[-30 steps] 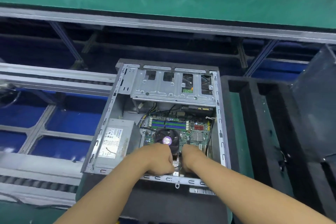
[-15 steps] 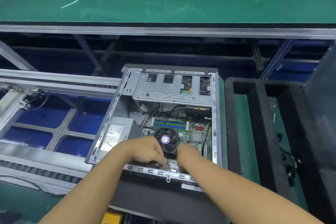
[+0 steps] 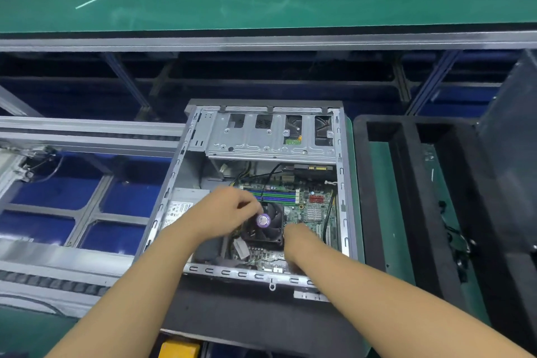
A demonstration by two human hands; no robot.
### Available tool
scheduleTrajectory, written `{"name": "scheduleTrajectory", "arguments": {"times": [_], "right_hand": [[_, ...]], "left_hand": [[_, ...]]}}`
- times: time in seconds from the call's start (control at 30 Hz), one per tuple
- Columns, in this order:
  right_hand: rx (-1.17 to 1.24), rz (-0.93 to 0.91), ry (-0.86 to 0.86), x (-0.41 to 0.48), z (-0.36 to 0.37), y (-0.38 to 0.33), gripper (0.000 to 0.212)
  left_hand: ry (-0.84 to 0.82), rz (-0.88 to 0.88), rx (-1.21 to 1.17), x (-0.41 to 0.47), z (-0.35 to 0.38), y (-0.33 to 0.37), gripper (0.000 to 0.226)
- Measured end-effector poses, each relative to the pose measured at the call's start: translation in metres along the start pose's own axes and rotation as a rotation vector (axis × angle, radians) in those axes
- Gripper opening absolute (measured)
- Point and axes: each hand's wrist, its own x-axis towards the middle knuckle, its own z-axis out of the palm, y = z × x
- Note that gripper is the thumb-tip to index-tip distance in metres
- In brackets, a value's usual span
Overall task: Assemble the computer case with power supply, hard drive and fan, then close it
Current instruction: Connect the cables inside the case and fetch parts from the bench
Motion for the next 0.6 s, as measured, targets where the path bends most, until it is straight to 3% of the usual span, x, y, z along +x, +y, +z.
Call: {"name": "scheduleTrajectory", "arguments": {"times": [0.2, 0.33, 0.47, 0.6], "right_hand": [[-0.027, 0.038, -0.012, -0.003, -0.001, 0.002, 0.054], [-0.079, 0.062, -0.083, -0.007, -0.009, 0.001, 0.063], [-0.074, 0.087, -0.085, -0.014, -0.011, 0.003, 0.031], [0.118, 0.156, 0.08, -0.021, -0.012, 0.009, 0.021]], "left_hand": [[0.154, 0.246, 0.169, 0.022, 0.01, -0.012, 0.031], [0.154, 0.316, 0.219, 0.032, 0.023, -0.016, 0.035], [0.222, 0.349, 0.198, 0.031, 0.035, -0.018, 0.03], [0.275, 0.308, 0.164, 0.031, 0.037, -0.019, 0.027]]}}
